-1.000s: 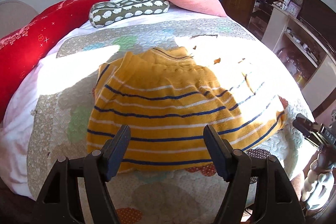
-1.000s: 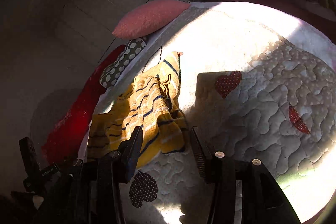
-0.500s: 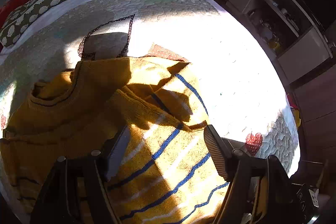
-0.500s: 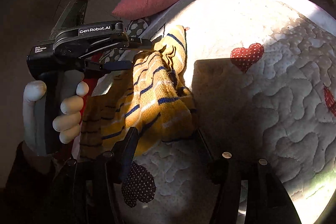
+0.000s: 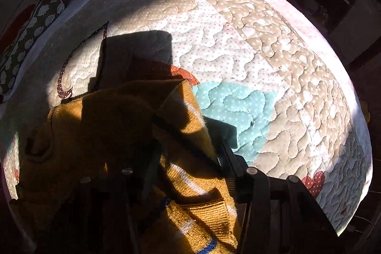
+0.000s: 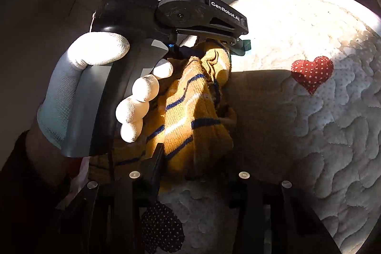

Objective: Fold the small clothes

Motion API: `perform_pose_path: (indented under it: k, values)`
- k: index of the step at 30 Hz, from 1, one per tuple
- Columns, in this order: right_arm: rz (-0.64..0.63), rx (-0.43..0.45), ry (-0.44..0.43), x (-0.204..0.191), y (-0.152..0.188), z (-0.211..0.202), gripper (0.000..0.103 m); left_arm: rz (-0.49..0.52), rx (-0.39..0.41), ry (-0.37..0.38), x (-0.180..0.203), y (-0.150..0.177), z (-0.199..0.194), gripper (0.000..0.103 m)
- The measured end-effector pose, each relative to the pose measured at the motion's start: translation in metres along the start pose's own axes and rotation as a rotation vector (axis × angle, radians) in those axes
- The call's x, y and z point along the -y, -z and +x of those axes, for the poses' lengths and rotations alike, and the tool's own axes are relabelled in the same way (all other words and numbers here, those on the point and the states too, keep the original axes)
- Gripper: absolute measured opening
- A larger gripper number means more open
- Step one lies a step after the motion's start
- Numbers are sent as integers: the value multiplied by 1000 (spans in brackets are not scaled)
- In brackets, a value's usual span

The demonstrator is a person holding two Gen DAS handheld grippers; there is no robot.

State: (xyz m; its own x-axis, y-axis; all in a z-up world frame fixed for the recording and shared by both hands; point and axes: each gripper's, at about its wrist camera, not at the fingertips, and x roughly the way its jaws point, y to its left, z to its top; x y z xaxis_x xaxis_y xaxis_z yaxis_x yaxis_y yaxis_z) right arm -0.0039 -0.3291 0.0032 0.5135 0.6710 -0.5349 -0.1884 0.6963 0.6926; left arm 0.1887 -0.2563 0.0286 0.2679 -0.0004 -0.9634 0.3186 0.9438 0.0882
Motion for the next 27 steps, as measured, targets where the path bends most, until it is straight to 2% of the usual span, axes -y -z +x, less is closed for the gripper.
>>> perform_pose_path:
  k: [1,6,11,14,19,23,27]
  values:
    - [-2,-4,4,-2,0,0,28,-9,8,3,-4,2,-5,10]
    - [-158,15,20,-49,-4,-7,25,-128,123,131,-58,24,-58,9]
    - [-328,-37,-31,-118,-7,6,24,-290,255,226,-152,67,-119,9]
    - [-396,-96,-90,-160,-2,30,24,-387,300,255,-213,95,-137,9]
    - [-518,-224,-121,-222,28,90,24,-544,296,230,-289,154,-122,9]
    - [-574,-324,-95,-244,53,135,25,-652,272,254,-334,186,-88,11]
    - [-622,-384,-58,-249,67,166,33,-754,257,309,-363,212,-62,11]
